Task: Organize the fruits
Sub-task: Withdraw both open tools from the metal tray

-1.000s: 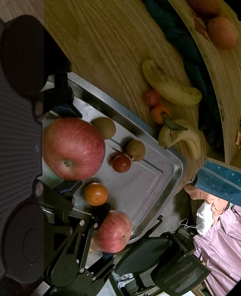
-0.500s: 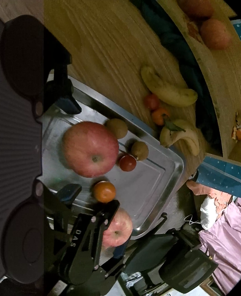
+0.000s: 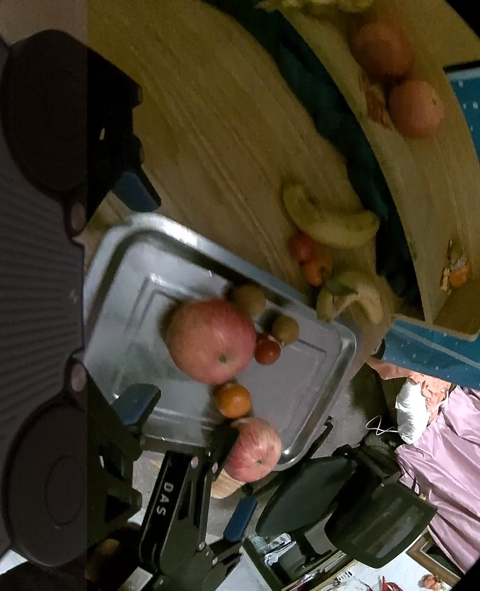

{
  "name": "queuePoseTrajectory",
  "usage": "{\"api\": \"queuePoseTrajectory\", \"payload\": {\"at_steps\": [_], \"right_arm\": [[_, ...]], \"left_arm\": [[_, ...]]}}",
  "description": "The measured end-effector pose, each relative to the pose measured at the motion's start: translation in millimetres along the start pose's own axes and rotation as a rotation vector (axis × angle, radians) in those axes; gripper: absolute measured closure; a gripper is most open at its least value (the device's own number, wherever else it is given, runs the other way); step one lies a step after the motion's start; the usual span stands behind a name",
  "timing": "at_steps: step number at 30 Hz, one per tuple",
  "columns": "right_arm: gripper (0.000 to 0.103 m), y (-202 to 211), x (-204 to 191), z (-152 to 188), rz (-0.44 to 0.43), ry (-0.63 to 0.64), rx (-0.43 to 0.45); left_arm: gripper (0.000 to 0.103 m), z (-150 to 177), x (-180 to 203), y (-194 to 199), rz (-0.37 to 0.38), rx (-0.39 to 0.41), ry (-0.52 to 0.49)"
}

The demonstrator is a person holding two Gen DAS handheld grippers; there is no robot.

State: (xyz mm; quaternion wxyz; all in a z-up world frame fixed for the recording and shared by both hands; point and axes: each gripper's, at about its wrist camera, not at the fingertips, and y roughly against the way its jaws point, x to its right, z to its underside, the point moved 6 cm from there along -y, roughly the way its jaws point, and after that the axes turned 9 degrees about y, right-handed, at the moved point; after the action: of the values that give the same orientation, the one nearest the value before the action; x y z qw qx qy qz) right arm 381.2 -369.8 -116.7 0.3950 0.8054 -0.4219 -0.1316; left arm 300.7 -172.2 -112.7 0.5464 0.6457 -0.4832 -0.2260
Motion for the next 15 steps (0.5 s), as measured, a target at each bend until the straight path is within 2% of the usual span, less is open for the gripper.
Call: {"api": "queuePoseTrajectory", "payload": {"at_steps": [9, 15], "right_arm": [[0.001, 35.9, -30.8, 1.2, 0.077, -0.05, 0.01], [0.001, 65.9, -56.8, 9.5, 0.117, -0.079, -0.013]], "left_arm": [[0.0, 11.3, -45.5, 25.6, -0.038, 0.012, -0.001], [0.0, 15.8, -77.3, 58.8, -0.092, 0.087, -0.022]]}}
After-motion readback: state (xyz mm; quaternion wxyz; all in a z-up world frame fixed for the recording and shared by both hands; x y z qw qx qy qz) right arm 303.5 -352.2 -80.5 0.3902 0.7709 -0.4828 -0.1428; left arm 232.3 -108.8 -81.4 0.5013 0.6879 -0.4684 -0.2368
